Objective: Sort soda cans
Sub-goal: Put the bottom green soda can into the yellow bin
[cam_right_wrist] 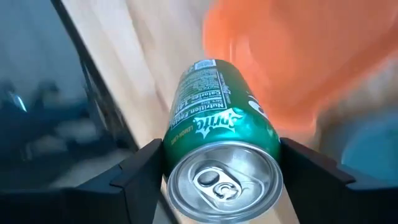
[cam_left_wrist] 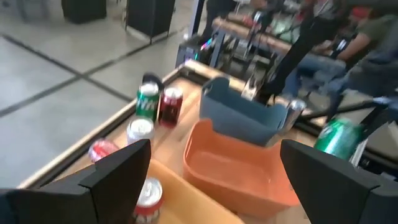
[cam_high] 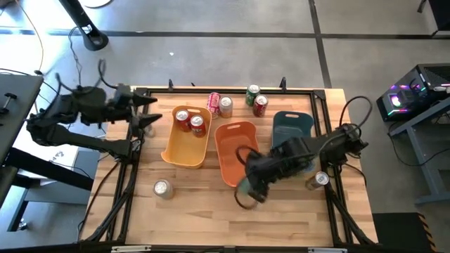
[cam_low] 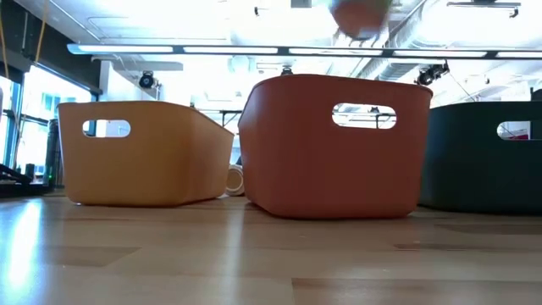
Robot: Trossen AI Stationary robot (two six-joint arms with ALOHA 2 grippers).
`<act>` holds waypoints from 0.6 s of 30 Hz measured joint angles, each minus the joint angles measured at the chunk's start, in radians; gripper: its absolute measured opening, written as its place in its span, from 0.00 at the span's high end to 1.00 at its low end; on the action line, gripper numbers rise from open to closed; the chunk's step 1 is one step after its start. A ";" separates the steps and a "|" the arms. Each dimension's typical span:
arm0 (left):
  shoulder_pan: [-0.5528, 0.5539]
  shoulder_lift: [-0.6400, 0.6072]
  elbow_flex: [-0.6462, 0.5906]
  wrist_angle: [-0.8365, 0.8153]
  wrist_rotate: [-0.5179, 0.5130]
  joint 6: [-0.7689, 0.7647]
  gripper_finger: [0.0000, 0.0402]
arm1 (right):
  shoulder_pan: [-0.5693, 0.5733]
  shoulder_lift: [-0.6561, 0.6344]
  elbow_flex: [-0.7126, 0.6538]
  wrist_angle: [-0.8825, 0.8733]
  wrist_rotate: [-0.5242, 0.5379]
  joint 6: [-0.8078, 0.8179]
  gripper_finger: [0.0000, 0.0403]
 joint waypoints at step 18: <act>0.000 0.003 0.096 -0.428 0.000 -0.075 0.13 | -0.390 0.226 0.005 0.680 0.062 -0.359 0.35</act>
